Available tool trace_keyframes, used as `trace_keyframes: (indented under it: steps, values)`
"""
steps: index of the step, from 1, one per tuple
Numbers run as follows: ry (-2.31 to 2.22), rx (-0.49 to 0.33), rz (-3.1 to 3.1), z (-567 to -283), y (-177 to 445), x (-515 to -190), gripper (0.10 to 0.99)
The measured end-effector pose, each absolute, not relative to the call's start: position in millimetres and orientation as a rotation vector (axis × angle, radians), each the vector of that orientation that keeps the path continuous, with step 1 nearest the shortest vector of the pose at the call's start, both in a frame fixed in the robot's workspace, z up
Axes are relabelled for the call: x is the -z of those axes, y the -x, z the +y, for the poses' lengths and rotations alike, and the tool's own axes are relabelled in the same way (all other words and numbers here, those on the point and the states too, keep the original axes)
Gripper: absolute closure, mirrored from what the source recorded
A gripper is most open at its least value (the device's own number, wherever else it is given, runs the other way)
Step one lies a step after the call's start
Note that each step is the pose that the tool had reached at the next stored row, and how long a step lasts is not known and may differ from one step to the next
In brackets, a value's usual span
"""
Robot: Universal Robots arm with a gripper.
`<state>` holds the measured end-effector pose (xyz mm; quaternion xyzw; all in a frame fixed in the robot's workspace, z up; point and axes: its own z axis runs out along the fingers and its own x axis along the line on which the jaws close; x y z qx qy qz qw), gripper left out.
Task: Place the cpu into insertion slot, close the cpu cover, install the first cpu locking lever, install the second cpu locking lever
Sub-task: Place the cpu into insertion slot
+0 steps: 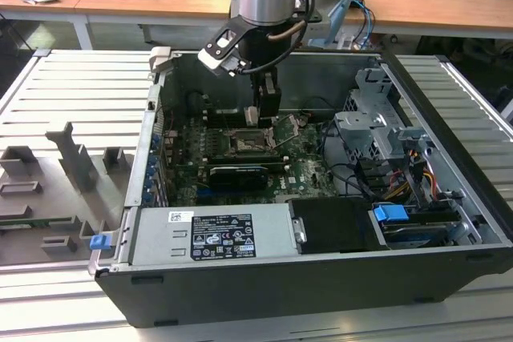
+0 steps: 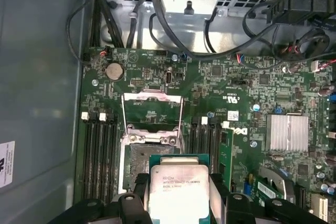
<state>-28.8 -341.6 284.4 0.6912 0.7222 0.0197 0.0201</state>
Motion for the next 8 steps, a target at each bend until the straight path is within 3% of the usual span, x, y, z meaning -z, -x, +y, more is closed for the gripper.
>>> trace_keyframes:
  steps: [8]
  values:
    - [-2.144, -0.061, 2.240, -341.6, 29.4, -277.3, 0.545]
